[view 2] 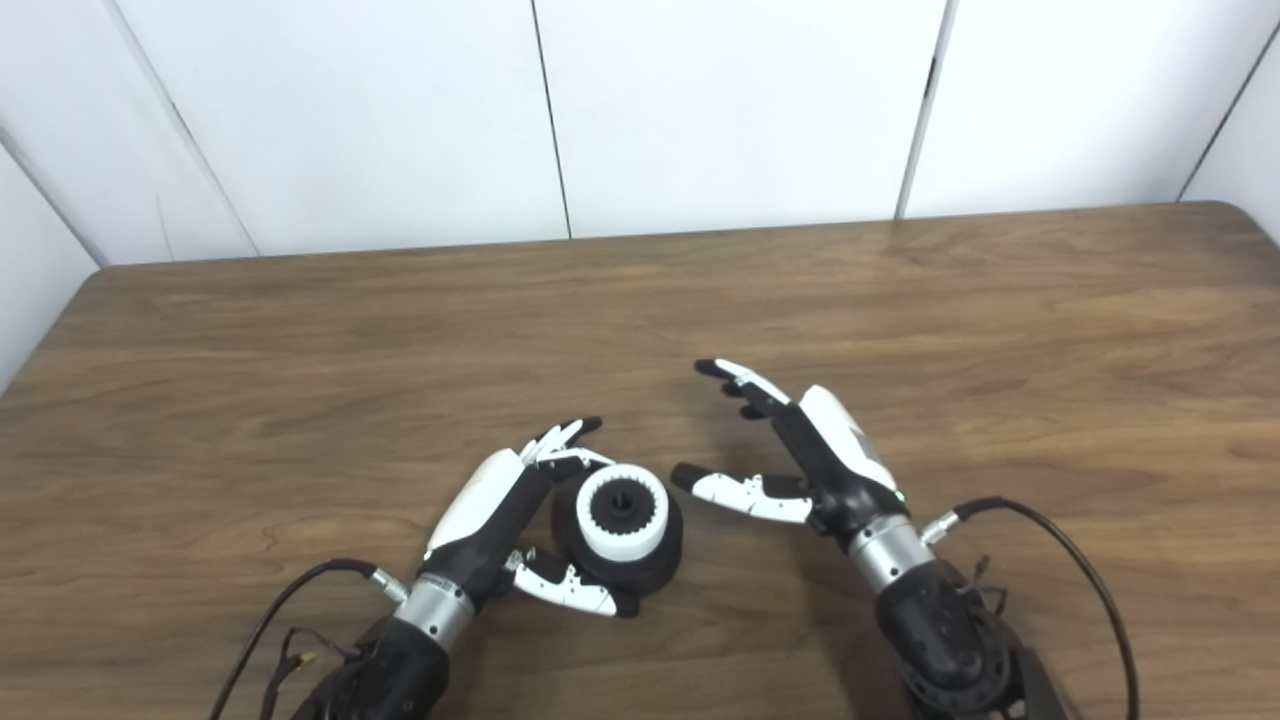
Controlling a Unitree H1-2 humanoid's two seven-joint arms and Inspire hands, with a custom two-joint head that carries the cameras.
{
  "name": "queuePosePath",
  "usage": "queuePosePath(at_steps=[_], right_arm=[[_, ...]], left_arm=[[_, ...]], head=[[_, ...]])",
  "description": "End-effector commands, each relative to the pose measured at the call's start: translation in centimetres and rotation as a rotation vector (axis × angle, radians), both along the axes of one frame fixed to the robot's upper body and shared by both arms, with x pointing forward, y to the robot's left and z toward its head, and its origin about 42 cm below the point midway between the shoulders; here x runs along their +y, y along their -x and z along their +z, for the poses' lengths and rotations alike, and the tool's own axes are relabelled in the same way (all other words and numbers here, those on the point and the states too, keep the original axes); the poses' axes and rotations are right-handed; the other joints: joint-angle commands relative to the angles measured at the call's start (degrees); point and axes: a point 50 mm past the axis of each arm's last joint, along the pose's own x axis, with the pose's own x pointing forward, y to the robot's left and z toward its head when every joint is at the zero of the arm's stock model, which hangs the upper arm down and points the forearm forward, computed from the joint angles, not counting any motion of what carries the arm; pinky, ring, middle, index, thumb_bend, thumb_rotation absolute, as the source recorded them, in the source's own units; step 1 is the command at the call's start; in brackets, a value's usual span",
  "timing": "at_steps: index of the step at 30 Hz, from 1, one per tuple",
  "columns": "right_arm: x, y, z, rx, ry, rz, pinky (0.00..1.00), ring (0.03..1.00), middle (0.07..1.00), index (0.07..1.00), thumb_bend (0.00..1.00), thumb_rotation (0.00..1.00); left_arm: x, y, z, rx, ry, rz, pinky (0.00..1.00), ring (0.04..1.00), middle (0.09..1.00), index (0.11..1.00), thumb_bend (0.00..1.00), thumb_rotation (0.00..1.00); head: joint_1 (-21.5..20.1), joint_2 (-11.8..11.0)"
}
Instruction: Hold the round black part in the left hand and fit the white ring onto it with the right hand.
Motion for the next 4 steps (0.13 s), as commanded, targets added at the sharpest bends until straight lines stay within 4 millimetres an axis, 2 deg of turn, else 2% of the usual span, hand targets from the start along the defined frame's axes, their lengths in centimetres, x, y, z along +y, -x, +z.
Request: queuePosePath(at_steps=[1, 4], right_arm=[[-0.13, -0.26, 1.27, -0.053, -0.038, 0.01, 0.84, 0.915, 0.933, 0.921, 0.74, 0.65], [-0.48, -0.05, 1.06, -0.048, -0.055, -0.003, 0.81, 0.906, 0.935, 0.923, 0.8, 0.68]], left_arm=[[0.11, -0.56, 0.37, -0.018, -0.015, -0.006, 1.0, 1.0, 0.973, 0.596, 0.94, 0.23], [0.19, -0.6, 0.36, -0.019, -0.016, -0.002, 1.0, 1.0, 0.973, 0.596, 0.94, 0.23]], head=[[0.0, 0.1], [-0.2, 0.0]])
